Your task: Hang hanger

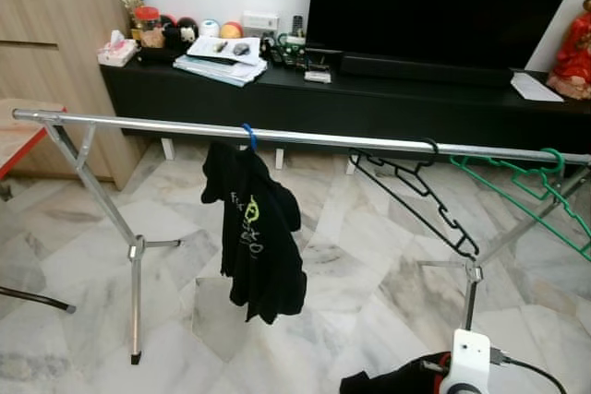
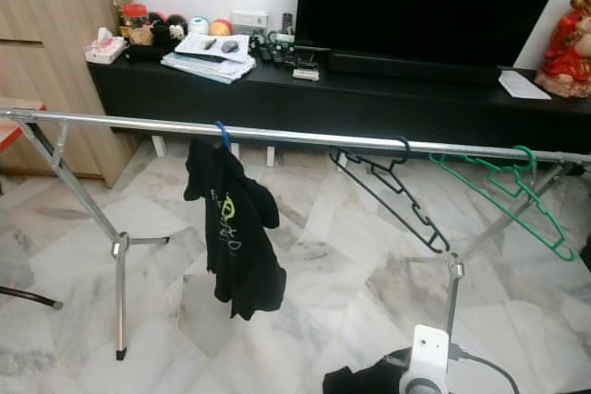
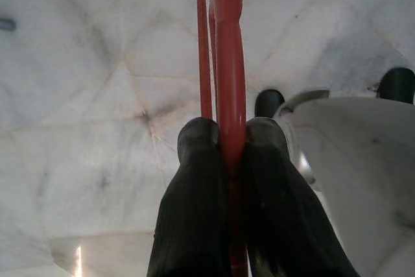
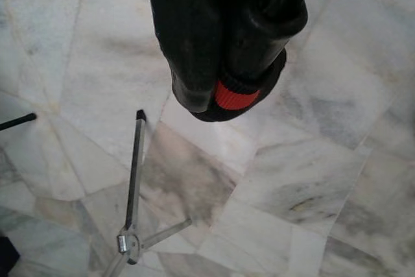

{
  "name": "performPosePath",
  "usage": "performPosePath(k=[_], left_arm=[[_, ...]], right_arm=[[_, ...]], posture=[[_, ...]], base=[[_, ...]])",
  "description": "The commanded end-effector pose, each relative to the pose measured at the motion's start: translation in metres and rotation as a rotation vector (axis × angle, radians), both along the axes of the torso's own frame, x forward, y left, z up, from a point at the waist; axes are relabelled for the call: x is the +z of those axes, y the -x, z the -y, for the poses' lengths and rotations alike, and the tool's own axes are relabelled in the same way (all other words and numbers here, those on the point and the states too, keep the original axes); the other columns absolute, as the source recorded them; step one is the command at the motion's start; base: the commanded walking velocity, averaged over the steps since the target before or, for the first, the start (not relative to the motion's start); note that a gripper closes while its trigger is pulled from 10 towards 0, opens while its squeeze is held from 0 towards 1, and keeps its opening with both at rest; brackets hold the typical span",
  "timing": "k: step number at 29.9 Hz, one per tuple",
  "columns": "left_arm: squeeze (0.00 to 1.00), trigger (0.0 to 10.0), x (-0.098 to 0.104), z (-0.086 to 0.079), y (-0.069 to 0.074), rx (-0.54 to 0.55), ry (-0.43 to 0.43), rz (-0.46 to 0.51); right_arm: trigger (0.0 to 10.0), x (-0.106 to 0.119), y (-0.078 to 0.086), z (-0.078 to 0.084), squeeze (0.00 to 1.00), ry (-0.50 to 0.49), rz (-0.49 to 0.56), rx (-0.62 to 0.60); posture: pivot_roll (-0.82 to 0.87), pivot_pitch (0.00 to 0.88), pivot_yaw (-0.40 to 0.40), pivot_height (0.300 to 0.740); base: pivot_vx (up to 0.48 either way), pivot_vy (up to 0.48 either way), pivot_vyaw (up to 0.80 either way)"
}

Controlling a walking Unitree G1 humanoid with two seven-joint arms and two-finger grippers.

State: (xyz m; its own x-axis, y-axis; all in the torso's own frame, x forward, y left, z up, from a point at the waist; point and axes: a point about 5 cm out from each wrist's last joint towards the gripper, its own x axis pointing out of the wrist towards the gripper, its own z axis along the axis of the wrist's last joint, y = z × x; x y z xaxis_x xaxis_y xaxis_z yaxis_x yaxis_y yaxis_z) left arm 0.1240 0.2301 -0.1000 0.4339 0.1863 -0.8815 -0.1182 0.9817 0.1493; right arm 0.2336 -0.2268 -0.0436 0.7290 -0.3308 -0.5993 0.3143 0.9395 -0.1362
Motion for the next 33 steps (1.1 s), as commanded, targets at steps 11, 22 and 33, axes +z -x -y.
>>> performPosePath(k=[11,22,33], left_arm=[[0.0,10.0,-0.003,0.015,-0.002,-0.026,-0.01,-0.028],[0.0,10.0,0.002,-0.032,0.027,0.004,-0.048,-0.043],[0.0,10.0,0.008,-0.061,0.051,0.033,-0.066,-0.063]], right_arm=[[10.0,0.005,-0.005,0.003,0.0,0.002,0.034,-0.011],[10.0,0.009,-0.01,0.004,0.0,-0.004,0.065,-0.025],[10.0,0.013,-0.014,0.005,0.0,-0.016,0.09,-0.042]], posture=[[0.11,0.0,-0.037,0.74],[0.11,0.0,-0.034,0.74],[0.11,0.0,-0.037,0.74]], base=[[-0.181,0.0,0.0],[-0.324,0.0,0.0],[-0.334,0.0,0.0]])
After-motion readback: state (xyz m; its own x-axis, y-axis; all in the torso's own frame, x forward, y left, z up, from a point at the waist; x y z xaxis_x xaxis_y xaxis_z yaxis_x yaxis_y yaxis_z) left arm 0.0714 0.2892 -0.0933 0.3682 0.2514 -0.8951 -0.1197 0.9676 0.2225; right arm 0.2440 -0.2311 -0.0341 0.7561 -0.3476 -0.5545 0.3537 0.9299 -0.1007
